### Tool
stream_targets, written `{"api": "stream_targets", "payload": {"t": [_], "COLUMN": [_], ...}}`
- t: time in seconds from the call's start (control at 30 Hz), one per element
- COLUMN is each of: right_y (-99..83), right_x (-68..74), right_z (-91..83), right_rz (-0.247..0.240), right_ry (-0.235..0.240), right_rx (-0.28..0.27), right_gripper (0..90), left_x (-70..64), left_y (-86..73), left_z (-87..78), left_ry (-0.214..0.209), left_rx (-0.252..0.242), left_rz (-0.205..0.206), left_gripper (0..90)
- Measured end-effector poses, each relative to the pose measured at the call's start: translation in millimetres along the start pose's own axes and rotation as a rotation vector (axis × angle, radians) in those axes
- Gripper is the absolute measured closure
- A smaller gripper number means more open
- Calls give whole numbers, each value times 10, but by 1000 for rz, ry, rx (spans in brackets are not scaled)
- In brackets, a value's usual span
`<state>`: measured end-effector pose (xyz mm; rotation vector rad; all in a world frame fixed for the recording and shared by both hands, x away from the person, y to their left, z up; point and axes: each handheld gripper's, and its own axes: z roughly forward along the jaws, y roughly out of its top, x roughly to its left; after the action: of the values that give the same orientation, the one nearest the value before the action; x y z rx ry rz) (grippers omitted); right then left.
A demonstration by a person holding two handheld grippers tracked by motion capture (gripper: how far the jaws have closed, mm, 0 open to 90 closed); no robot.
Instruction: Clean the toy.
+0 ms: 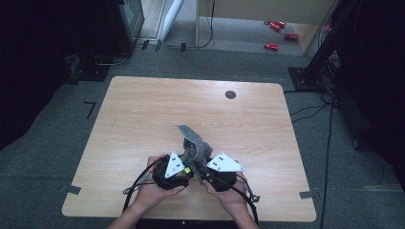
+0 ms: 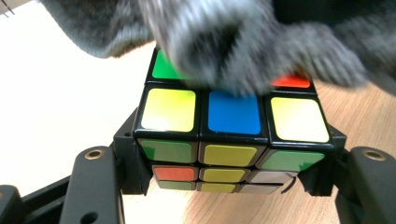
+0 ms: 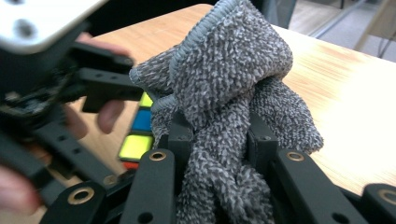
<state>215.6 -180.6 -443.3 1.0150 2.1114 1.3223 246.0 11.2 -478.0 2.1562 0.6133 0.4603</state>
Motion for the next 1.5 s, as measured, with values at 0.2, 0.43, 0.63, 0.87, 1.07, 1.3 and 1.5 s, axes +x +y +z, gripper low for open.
{"api": "stream_targets", "payload": {"t": [0.2, 0.43, 0.63, 0.87, 1.07, 1.3, 1.5], "right_y": [19, 18, 15, 55, 45, 65, 67], "right_x": [168, -4, 62, 220, 15, 182, 34], "right_z": [35, -6, -2, 26, -19, 9, -31], "right_rz": [-55, 20, 6, -15, 60, 34, 75], "right_ry": [42, -12, 0, 41, 7, 60, 17], "right_rx": [6, -9, -6, 3, -12, 6, -12], "right_gripper": [695, 694, 692, 691, 692, 690, 690], "left_x": [-91, -106, 6, -96, -40, -126, -82], "left_y": [8, 22, -1, 26, 25, 30, 30], "left_z": [35, 24, 10, 30, -9, 34, -11], "left_ry": [-17, -36, -19, -37, -20, -42, -47], "left_rx": [8, -8, -9, -21, -24, -19, -37], "left_rz": [17, 26, -36, -9, -15, -19, -19], "left_gripper": [341, 341, 341, 342, 342, 342, 342]}}
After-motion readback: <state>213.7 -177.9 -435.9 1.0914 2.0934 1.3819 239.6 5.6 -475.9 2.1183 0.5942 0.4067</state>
